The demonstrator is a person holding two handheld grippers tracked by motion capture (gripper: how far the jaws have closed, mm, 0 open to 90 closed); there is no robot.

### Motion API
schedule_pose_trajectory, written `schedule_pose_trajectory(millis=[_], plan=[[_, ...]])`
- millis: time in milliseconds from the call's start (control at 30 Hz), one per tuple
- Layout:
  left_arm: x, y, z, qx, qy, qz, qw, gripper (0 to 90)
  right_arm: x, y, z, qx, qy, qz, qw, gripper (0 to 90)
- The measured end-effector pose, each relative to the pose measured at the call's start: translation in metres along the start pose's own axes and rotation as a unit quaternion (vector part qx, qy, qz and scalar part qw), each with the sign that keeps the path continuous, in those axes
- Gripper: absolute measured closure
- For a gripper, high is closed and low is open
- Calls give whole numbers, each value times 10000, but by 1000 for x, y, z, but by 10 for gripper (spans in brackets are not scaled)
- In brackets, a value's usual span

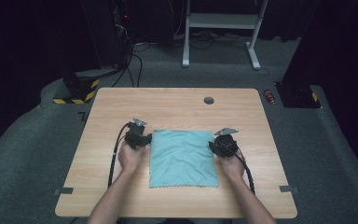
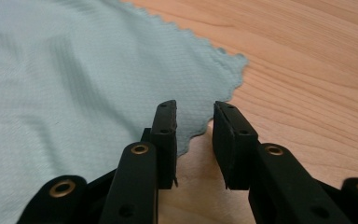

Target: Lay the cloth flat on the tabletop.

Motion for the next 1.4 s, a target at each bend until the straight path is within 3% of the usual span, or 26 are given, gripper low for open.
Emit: schedule_pose_trajectory(millis=[233, 367, 467, 500, 533, 600, 733, 767, 800, 833, 867, 933, 1067, 1200, 1267, 1400], plan=[[-11, -1, -22, 280, 461, -171, 9984, 520, -3, -3, 0, 101, -119, -153, 9998, 721], [-6, -2, -31, 389, 467, -152, 9980, 496, -1, -10, -5, 164, -104, -118, 9997, 721], [-2, -3, -30, 261, 460, -175, 9984, 502, -1, -14, -8, 191, -85, -200, 9996, 725], [3, -6, -27, 28, 525, -212, 9984, 519, 2, -18, -11, 238, -104, -98, 9996, 718], [3, -6, -27, 28, 525, -212, 9984, 549, 3, -20, -12, 241, -64, -84, 9997, 718], [9, -9, -24, -224, 625, -252, 9975, 600, 4, -23, -14, 295, -28, -125, 9995, 718], [11, -12, -26, -180, 539, -261, 9980, 669, 13, -23, -16, 210, 66, 121, 9997, 717], [11, -17, -28, 7, 427, -79, 9991, 684, 14, -24, -15, 237, 58, 134, 9996, 729], [11, -17, -28, 7, 427, -79, 9991, 697, 14, -24, -15, 237, 58, 134, 9996, 729], [12, -21, -30, 164, 319, 32, 9994, 718, 16, -29, -15, 148, 37, 188, 9997, 786], [12, -21, -30, 164, 319, 32, 9994, 733, 16, -29, -15, 148, 37, 188, 9997, 786], [13, -26, -32, 228, 386, 94, 9990, 791, 17, -31, -12, -8, 10, 202, 9998, 879], [15, -30, -32, 313, 422, 156, 9985, 890, 17, -32, -13, 33, 7, 230, 9997, 900], [14, -35, -31, 284, 445, 113, 9985, 894, 12, -40, -16, 28, 106, 156, 9998, 900], [13, -40, -28, 162, 506, -18, 9986, 894, 10, -45, -17, -17, 193, 89, 9998, 900], [16, -42, -25, 104, 493, 23, 9987, 891, 11, -54, -19, -48, 269, 179, 9995, 900]])
Point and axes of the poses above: each handheld gripper's, and its own axes: x roughly forward along the jaws, y roughly out of its underside, z roughly to its left, the point moved 3 cm from there along x, roughly forward along the jaws, and after that the axes turned 12 degrees about z, right-handed, at the moved point
